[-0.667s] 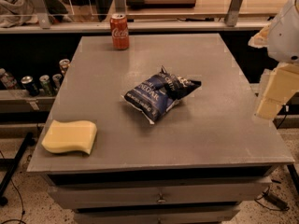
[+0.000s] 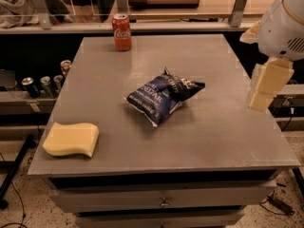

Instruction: Pick blue chip bag

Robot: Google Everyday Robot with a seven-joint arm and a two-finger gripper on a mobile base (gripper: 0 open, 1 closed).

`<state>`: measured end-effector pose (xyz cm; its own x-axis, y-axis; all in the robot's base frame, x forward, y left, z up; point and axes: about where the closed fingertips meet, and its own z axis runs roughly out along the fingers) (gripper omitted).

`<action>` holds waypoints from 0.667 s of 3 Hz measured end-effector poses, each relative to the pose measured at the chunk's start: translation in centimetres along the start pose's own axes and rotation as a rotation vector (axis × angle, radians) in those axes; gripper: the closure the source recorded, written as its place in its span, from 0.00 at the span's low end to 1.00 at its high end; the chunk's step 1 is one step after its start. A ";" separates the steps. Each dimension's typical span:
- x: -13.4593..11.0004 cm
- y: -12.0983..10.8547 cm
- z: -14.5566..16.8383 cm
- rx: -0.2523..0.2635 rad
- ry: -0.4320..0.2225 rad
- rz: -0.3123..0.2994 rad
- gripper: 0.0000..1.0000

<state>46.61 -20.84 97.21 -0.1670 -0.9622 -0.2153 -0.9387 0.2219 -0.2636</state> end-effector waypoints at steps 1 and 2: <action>-2.7 -3.3 2.8 -0.011 -0.029 -0.096 0.00; -6.4 -5.9 6.2 -0.036 -0.089 -0.146 0.00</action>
Offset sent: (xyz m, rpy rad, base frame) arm 0.1314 0.0990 -0.0492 0.1094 0.0030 0.2413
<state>55.03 -15.03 94.33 -0.0022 -0.9656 -0.2601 -0.9616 0.0734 -0.2645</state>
